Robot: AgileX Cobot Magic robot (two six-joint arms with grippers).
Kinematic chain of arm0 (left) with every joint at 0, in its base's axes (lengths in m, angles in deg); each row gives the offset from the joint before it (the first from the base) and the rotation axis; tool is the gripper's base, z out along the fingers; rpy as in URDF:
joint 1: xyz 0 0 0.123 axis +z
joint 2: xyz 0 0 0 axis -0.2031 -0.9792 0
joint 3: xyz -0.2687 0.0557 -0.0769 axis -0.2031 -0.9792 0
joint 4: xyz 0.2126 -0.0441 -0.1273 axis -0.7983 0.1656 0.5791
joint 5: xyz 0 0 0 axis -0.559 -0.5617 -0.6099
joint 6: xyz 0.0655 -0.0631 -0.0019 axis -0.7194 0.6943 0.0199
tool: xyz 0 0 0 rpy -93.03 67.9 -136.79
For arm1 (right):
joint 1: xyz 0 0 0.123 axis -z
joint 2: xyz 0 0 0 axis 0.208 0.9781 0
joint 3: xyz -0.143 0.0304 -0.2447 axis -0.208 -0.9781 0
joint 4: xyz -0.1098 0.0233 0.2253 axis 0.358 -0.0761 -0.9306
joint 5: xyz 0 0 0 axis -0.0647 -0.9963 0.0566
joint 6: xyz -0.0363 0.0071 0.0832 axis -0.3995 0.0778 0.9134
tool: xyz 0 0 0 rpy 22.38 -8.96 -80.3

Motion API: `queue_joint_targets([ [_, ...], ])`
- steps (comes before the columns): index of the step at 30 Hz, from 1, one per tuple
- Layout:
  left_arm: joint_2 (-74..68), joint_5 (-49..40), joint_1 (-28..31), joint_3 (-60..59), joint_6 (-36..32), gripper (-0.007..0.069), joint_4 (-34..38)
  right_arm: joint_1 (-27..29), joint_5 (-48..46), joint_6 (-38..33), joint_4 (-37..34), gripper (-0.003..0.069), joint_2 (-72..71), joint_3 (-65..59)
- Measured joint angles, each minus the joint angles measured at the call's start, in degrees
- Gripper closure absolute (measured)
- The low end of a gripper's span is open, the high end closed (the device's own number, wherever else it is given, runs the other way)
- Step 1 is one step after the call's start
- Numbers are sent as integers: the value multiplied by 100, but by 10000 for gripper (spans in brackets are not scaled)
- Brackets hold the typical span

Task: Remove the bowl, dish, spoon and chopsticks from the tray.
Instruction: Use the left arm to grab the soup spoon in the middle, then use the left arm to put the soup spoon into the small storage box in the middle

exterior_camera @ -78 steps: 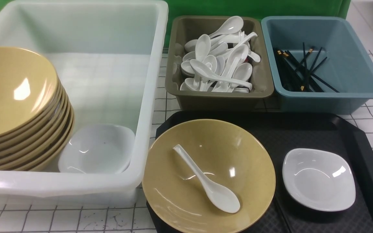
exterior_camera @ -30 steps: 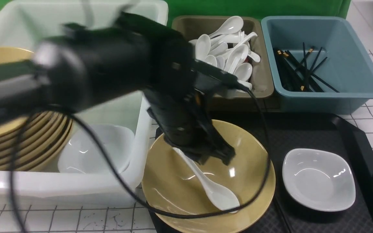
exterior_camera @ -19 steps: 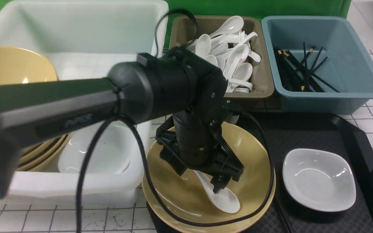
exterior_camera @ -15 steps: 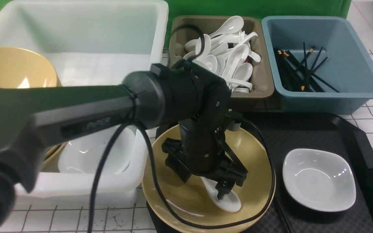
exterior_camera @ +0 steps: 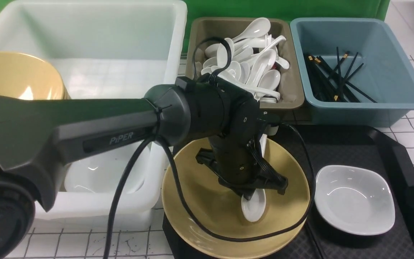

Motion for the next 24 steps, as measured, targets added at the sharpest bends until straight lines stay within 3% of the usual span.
queue_joint_targets([
  [7,721,-187,13,242,-283,621,-190,-7,0,0,0,610,0,-1],
  [12,946,1486,293,762,-327,621,-1047,-7,0,0,0,610,0,-6],
  [16,331,3621,811,833,-255,612,-1954,-12,0,0,-4,610,0,-6],
  [20,-276,4076,1227,837,74,515,-2178,-12,0,0,-4,610,0,-6],
  [24,-419,3518,1473,846,172,312,-2252,-12,0,0,-4,610,0,-6],
])
